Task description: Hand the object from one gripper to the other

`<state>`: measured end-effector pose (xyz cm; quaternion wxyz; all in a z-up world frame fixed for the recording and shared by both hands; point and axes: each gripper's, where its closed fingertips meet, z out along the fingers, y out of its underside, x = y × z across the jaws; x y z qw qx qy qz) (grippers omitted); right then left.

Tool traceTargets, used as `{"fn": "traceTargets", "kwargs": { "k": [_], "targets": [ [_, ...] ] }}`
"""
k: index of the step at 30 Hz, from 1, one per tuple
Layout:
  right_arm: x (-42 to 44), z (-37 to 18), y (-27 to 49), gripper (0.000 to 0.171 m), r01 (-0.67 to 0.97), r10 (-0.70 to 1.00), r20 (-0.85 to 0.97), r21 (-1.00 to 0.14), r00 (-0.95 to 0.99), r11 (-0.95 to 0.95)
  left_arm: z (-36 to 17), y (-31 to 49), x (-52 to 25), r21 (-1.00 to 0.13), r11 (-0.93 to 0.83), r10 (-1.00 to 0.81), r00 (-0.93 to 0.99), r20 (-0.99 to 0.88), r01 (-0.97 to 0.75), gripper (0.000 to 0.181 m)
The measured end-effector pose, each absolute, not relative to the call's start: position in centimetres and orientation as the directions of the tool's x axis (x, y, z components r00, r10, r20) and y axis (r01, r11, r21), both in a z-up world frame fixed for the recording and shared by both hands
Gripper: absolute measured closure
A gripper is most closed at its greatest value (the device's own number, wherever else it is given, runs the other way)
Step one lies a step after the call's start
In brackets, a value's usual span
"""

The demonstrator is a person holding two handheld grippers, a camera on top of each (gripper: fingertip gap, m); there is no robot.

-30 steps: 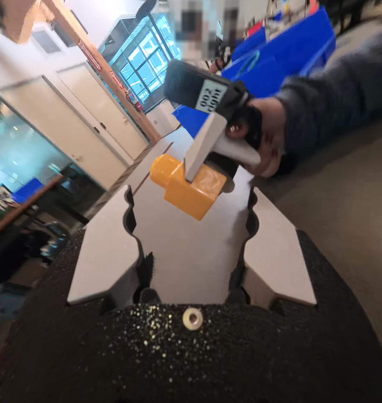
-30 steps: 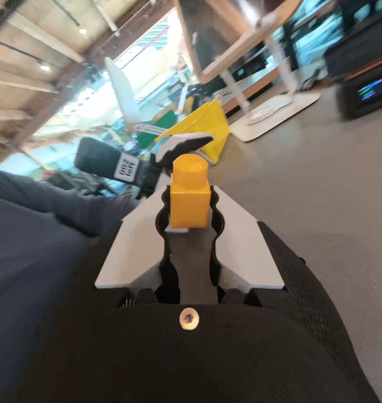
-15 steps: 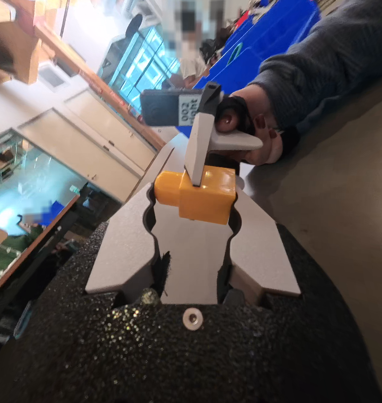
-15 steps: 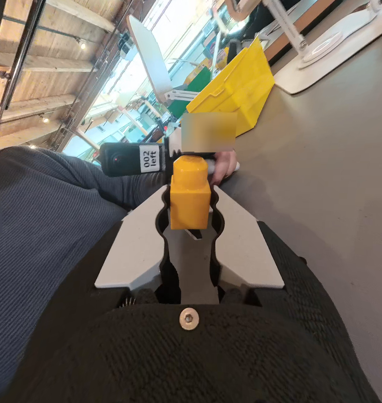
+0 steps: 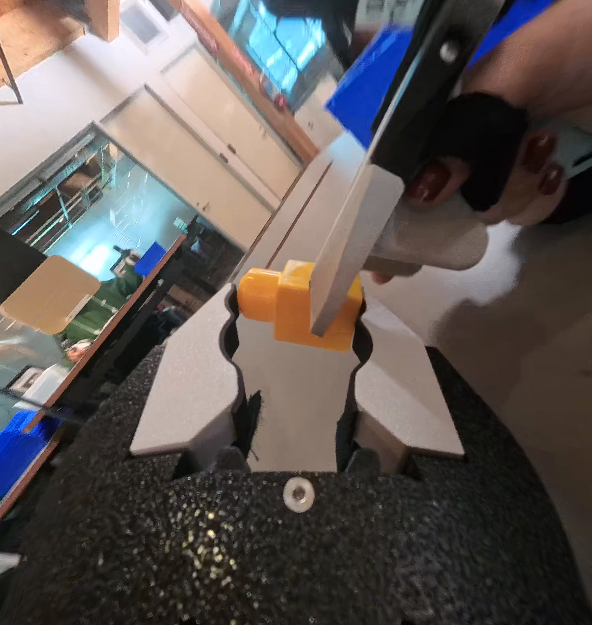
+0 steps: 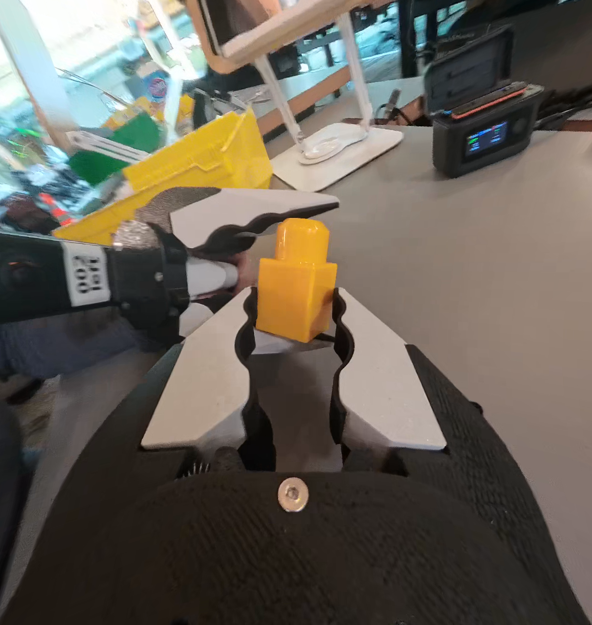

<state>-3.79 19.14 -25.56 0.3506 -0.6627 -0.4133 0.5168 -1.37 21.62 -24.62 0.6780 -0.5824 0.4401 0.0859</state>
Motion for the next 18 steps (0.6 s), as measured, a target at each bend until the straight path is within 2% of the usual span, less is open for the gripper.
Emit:
{"fn": "traceTargets", "kwargs": {
  "k": [2, 4, 6, 8, 12, 14, 16, 18],
  "targets": [
    [-3.6, -24.3, 18.2, 0.128, 0.152, 0.844, -0.536, -0.835, -0.008, -0.528, -23.5, 20.6, -0.4, -0.775, 0.366, -0.46, 0.624, -0.632, -0.516, 0.104],
    [-3.1, -22.7, 16.9, 0.128, 0.148, 0.687, -0.702, -0.711, -0.187, -0.687, -23.0, 19.4, 0.6, -0.812, 0.413, -0.54, 0.606, -0.584, -0.413, 0.086],
    [-2.3, -21.6, 16.0, 0.128, 0.197, 0.499, -0.802, -0.575, -0.329, -0.794, -22.5, 18.7, 1.0, -0.826, 0.439, -0.579, 0.591, -0.561, -0.353, 0.09],
    [-1.9, -21.4, 15.2, 0.128, 0.26, 0.398, -0.831, -0.513, -0.388, -0.818, -22.4, 18.2, 1.3, -0.836, 0.449, -0.61, 0.574, -0.545, -0.316, 0.094],
    [-1.7, -21.4, 13.7, 0.128, 0.335, 0.359, -0.832, -0.512, -0.423, -0.791, -22.4, 17.8, 1.4, -0.829, 0.464, -0.619, 0.556, -0.555, -0.311, 0.112],
    [-1.9, -21.5, 13.9, 0.128, 0.318, 0.39, -0.823, -0.531, -0.412, -0.785, -22.5, 18.0, 1.2, -0.843, 0.44, -0.629, 0.563, -0.536, -0.311, 0.113],
    [-2.3, -22.0, 15.3, 0.127, 0.244, 0.48, -0.805, -0.572, -0.348, -0.783, -23.1, 19.3, 0.5, -0.836, 0.393, -0.581, 0.602, -0.548, -0.382, 0.113],
    [-2.7, -23.1, 17.7, 0.106, 0.154, 0.617, -0.759, -0.648, -0.206, -0.746, -23.7, 20.6, -0.5, -0.812, 0.344, -0.512, 0.63, -0.583, -0.472, 0.113]
  ]
}}
